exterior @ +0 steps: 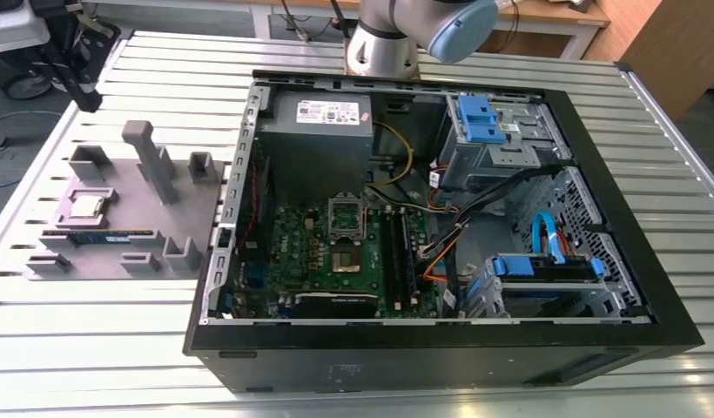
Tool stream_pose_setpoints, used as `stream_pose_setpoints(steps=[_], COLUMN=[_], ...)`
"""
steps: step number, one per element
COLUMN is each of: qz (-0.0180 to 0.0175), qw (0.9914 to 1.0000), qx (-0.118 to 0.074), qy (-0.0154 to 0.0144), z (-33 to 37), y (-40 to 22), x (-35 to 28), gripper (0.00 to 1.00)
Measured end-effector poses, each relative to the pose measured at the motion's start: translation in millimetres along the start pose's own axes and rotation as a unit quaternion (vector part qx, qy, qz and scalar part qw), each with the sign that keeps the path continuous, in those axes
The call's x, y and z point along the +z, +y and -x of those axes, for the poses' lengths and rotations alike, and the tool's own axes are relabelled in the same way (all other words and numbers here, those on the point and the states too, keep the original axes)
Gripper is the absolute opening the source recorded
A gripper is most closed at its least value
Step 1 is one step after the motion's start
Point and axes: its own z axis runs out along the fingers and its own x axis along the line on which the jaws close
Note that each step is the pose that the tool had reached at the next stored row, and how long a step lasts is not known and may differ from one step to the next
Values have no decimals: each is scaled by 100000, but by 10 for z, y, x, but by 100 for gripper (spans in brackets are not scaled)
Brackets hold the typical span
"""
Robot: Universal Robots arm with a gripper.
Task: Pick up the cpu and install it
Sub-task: 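Reach for the cpu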
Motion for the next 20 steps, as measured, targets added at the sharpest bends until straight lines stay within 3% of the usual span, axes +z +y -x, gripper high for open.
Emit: stream_pose_setpoints(steps=[7, 20], qz=[3, -18], qw=[100000, 100000], qx=[-2, 1], qy=[-1, 62], z=[-74, -297], y=[-9, -34], x=[68, 253], gripper=[11, 11])
